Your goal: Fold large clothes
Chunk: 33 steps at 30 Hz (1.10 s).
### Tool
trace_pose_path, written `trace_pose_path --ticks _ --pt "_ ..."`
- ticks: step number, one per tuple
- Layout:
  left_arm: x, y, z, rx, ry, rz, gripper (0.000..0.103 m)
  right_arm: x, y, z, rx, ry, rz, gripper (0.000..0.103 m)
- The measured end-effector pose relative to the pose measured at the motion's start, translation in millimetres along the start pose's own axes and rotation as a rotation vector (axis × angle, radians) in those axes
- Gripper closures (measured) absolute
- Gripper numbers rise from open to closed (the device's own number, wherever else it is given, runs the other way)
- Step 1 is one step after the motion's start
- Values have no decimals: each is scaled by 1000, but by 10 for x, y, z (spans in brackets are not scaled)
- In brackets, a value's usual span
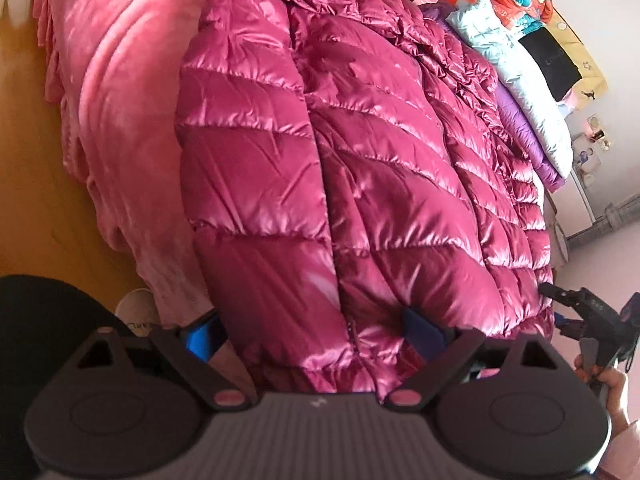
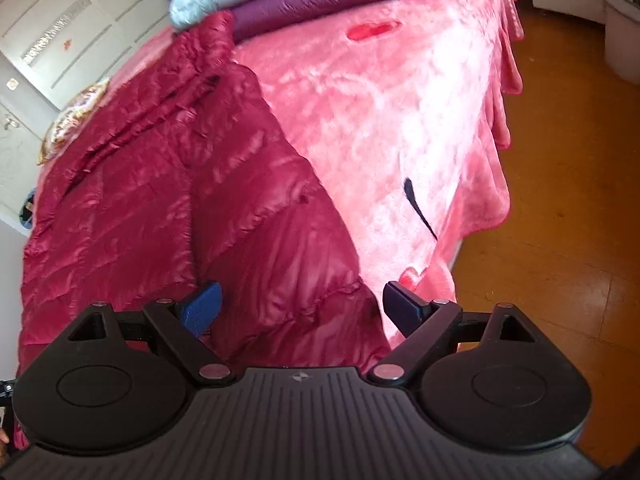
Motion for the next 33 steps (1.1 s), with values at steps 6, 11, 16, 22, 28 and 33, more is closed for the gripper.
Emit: trace_pose_path --ticks 6,11,16,22,28,33 --pt "6 48 50 -24 51 -33 9 -47 15 164 -62 -37 -2 0" --pt "42 93 82 -50 99 -35 10 -209 63 182 -83 -64 -84 0" --pt "73 103 76 -50 131 -32 18 -260 58 197 -81 -89 -82 16" --pt "168 86 17 -24 182 -2 50 -235 89 67 -88 -144 -60 40" --pt "231 52 -43 -13 297 -36 73 -242 88 52 -104 -183 -13 54" --pt "254 0 -110 5 365 -69 79 -244 80 -7 -96 -240 32 66"
Point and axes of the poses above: each gripper's, at about its wrist camera, not at the fingertips, and z roughly the way its jaws point, x to its right, y to its underside, the point moved 7 cm from there along z, roughly the way its jaws point, and after that the axes turned 8 degrees about y, right-handed, at the moved point
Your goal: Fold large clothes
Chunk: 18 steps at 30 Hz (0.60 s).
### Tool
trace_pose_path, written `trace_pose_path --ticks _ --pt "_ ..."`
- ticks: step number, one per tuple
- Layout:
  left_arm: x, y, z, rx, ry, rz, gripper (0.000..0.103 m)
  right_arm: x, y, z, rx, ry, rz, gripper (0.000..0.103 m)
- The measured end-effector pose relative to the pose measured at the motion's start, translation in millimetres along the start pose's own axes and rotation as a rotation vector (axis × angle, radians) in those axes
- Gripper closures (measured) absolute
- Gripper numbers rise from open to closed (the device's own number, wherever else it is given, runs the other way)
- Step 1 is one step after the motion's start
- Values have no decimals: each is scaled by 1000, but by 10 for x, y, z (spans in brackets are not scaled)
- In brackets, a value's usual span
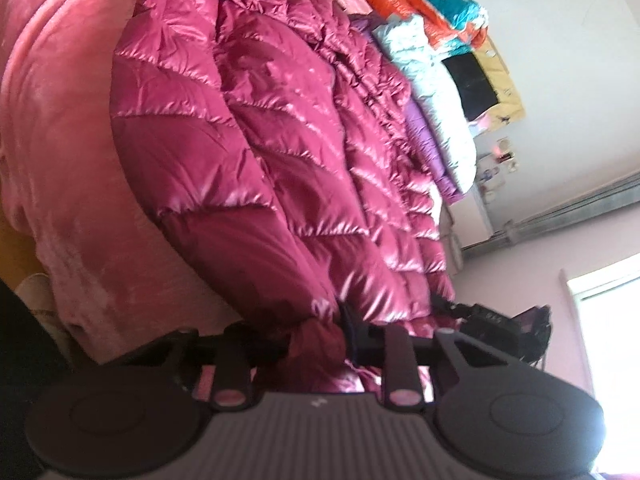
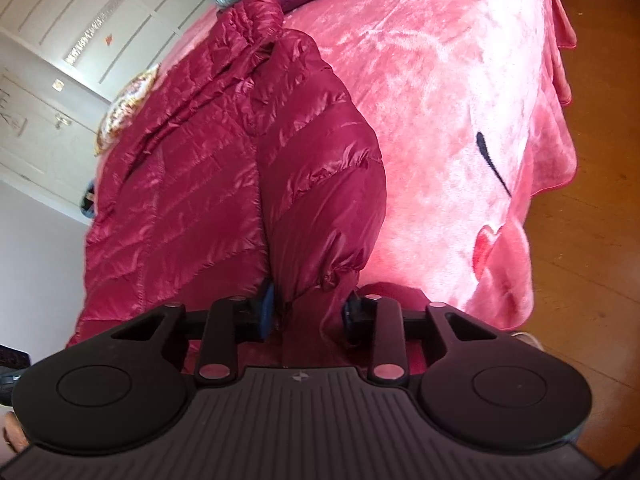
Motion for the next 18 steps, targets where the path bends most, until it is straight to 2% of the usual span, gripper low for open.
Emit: trace_pose_path --ticks 4,9,12,18 --pt "87 -114 -59 35 46 -20 80 -39 -10 -56 17 -38 29 77" --pt "221 -311 -167 96 126 -69 81 -93 -56 -135 41 -134 116 80" --pt "314 -450 -231 132 166 -86 81 -120 -104 -174 60 -217 196 81" --pt "451 -809 -316 210 234 -131 81 -189 -380 -394 129 -457 360 82"
Point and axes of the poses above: each gripper's, at about its wrist camera, not at the fingertips, and z roughly the way its jaws point, x to its right, y to its underside, the point moved 7 cm from there along z, roughly the way its jaws point, and after that the axes turned 8 degrees about y, right-handed, at the moved point
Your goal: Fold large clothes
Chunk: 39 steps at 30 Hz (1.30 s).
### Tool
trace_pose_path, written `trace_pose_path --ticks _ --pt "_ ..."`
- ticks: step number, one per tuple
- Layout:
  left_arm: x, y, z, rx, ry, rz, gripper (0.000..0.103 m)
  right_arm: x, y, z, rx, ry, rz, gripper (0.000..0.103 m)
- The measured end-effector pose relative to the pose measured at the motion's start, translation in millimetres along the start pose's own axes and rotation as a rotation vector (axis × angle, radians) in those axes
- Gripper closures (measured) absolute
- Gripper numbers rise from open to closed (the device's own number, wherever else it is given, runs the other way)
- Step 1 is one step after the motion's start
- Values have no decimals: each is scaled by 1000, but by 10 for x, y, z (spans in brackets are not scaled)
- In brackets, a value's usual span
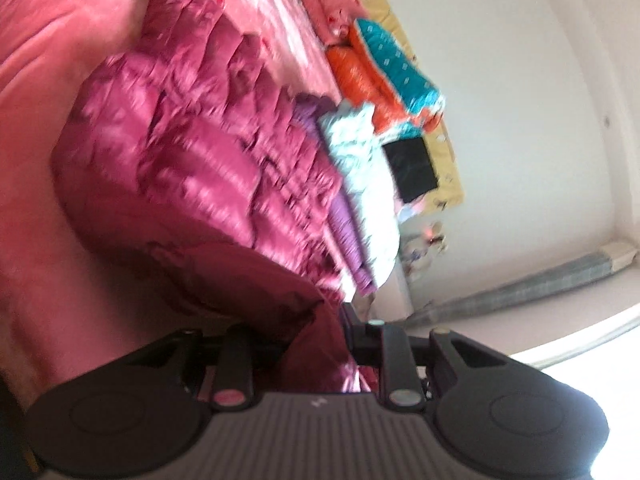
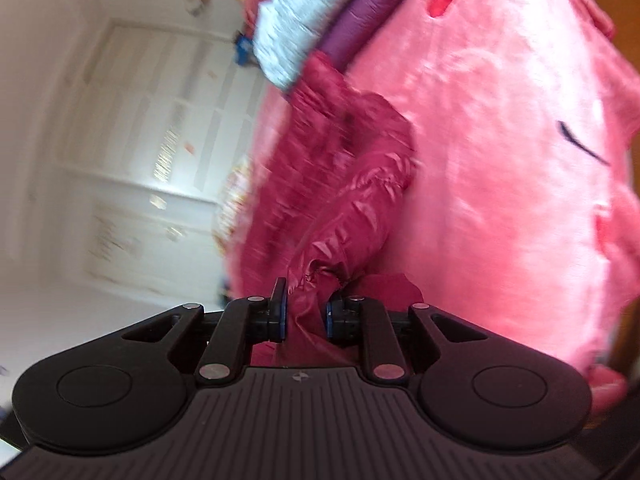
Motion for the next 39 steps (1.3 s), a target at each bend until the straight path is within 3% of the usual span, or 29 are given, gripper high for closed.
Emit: trace_pose_path --ticks 3,8,14,21,29,35,39 --pt "71 -237 26 50 32 -24 81 -175 -163 17 29 -91 43 82" --pt "167 -671 86 134 57 -43 81 -472 -486 160 78 -161 61 82" --pt "185 -1191 175 225 31 -49 81 -697 -934 458 143 -180 90 82" --pt "12 -1782 344 297 -12 -65 81 -885 -1432 948 184 -154 73 82" --pt "-395 -2290 606 333 -86 -105 81 -963 -1855 1619 166 -88 20 82" --pt "-722 -2519 789 328 -153 -140 79 -947 -1941 2030 157 -26 -73 82" --pt "-767 -2573 777 314 -139 -138 69 -792 -1955 2232 145 27 -82 77"
Point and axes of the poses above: each gripper's, at about its wrist camera, not at the fingertips, and z roughly the way its jaws point, x to its right, y to its underside, the point moved 7 cm from there along z, roughly the way its jaws point, and after that the axes turned 8 degrees about y, right-handed, at the moved point
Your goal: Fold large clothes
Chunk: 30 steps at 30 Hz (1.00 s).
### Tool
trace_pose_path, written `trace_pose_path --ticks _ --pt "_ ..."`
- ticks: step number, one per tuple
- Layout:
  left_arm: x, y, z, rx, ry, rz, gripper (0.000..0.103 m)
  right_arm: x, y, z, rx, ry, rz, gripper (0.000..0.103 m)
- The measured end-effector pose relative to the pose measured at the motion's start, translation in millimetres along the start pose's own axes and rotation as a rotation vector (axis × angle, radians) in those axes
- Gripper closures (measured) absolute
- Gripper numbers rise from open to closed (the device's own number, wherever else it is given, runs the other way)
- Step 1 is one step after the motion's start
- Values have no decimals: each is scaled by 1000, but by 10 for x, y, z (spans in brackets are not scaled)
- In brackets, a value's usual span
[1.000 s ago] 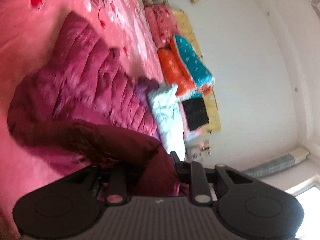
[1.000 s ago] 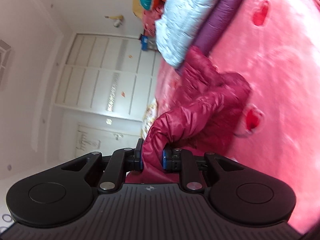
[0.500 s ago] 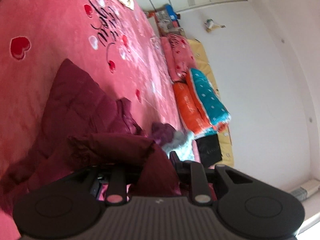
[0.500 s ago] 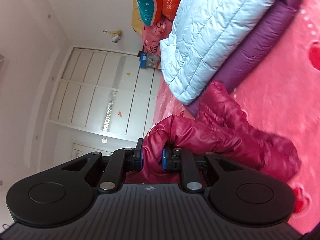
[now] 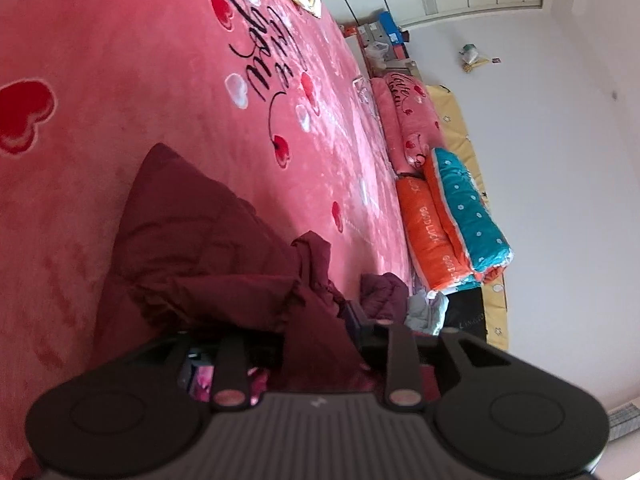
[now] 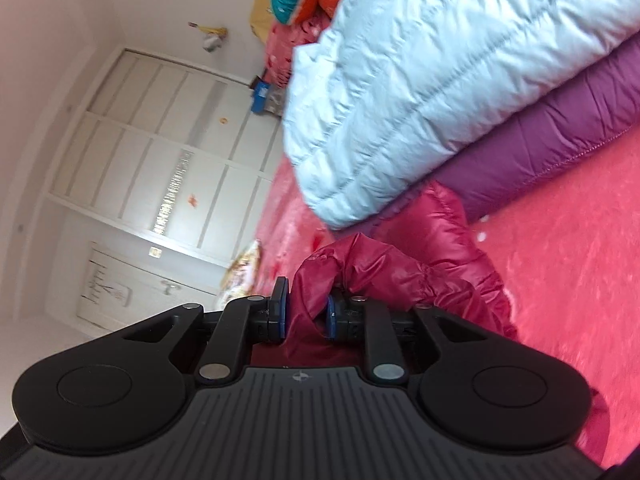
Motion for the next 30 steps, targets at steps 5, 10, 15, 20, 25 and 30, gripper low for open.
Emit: trace_pose_path --ticks 5,10,15,20,25,30 --pt "111 -85 -131 19 32 29 42 98 3 107 1 -8 -2 59" --pt "323 -271 -460 132 57 114 20 -28 -38 81 36 -4 -61 19" --pt "384 -226 -817 144 6 216 19 -233 -149 -95 107 -2 -154 1" --pt "57 181 -1078 53 -100 305 19 -273 -127 -569 191 30 -268 0" --pt "-361 559 -1161 -20 -172 326 19 209 193 -908 209 209 -374 0" --pt "-500 715 -1008 -41 -180 342 19 745 574 -872 109 210 -210 0"
Point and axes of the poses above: each gripper's, at about its wrist camera, not at the fingertips, and z roughly the way its jaws point, x to its right, y to its underside, the point moved 7 cm from there along z, roughly the way its jaws point, and after that the axes turned 8 degrees about y, right-handed, at the moved point
